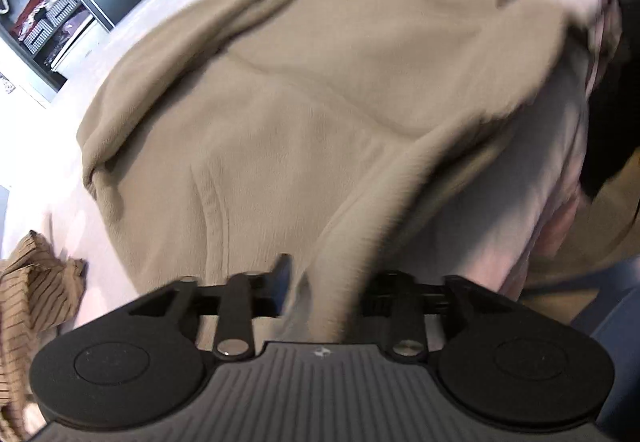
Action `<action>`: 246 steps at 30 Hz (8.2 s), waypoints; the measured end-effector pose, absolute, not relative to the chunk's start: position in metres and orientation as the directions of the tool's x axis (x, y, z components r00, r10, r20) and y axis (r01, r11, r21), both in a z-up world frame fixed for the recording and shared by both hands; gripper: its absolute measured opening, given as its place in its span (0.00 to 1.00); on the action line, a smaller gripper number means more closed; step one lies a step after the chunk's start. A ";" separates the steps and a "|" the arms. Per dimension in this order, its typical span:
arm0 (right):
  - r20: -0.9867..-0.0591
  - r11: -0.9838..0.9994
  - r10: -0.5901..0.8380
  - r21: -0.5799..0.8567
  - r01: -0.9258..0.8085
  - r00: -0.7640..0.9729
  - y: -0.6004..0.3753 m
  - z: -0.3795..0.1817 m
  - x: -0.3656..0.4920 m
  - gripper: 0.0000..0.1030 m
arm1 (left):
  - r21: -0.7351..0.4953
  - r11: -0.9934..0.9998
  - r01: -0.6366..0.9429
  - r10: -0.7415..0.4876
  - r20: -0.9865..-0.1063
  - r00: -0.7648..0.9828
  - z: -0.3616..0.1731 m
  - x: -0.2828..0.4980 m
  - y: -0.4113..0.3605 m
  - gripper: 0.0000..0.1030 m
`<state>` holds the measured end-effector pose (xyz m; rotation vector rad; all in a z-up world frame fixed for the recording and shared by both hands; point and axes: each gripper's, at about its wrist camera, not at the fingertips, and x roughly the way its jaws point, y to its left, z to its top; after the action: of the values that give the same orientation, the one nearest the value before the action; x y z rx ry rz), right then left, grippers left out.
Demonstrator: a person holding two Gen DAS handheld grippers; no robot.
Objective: Fold clothes
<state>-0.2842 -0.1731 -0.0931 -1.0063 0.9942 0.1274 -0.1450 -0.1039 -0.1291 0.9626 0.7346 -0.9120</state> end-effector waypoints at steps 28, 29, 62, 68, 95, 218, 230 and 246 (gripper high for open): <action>-0.751 0.573 -0.316 -0.638 -0.515 0.579 -0.224 -0.041 -0.302 0.13 | 0.459 0.229 0.858 -0.325 -0.795 0.512 -0.076 -0.139 -0.072 0.14; -0.734 0.584 -0.318 -0.650 -0.486 0.600 -0.228 -0.031 -0.299 0.13 | 0.435 0.262 0.861 -0.341 -0.793 0.504 -0.065 -0.131 -0.070 0.14; -0.657 0.757 -0.386 -0.627 -0.185 0.648 -0.438 -0.007 0.126 0.13 | 0.311 0.521 0.795 -0.260 -0.829 0.495 -0.054 0.263 -0.240 0.12; -0.708 0.801 -0.368 -0.571 -0.181 0.603 -0.455 -0.060 0.162 0.21 | 0.317 0.480 0.818 -0.284 -0.826 0.487 -0.095 0.278 -0.238 0.24; -0.692 0.839 -0.070 0.348 0.417 0.719 -0.579 -0.072 0.110 0.46 | -0.311 0.796 0.519 -0.559 -0.706 0.435 -0.097 0.358 -0.113 0.36; -0.681 0.579 0.233 0.671 0.464 0.694 -0.593 -0.145 0.026 0.87 | -0.655 0.682 0.325 -0.725 -0.664 0.182 -0.167 0.332 -0.060 0.73; -0.633 0.627 0.280 0.690 0.362 0.721 -0.594 -0.154 0.063 0.53 | -0.586 0.690 0.424 -0.701 -0.687 0.191 -0.161 0.333 -0.079 0.47; -0.676 0.746 0.097 0.536 0.396 0.731 -0.553 -0.086 0.054 0.30 | -0.390 0.774 0.498 -0.594 -0.721 0.357 -0.106 0.288 -0.091 0.21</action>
<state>0.0540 -0.5534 -0.0856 0.7251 0.7473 -0.1814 0.2884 -0.0911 -0.1064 -0.1101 0.9774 -0.7065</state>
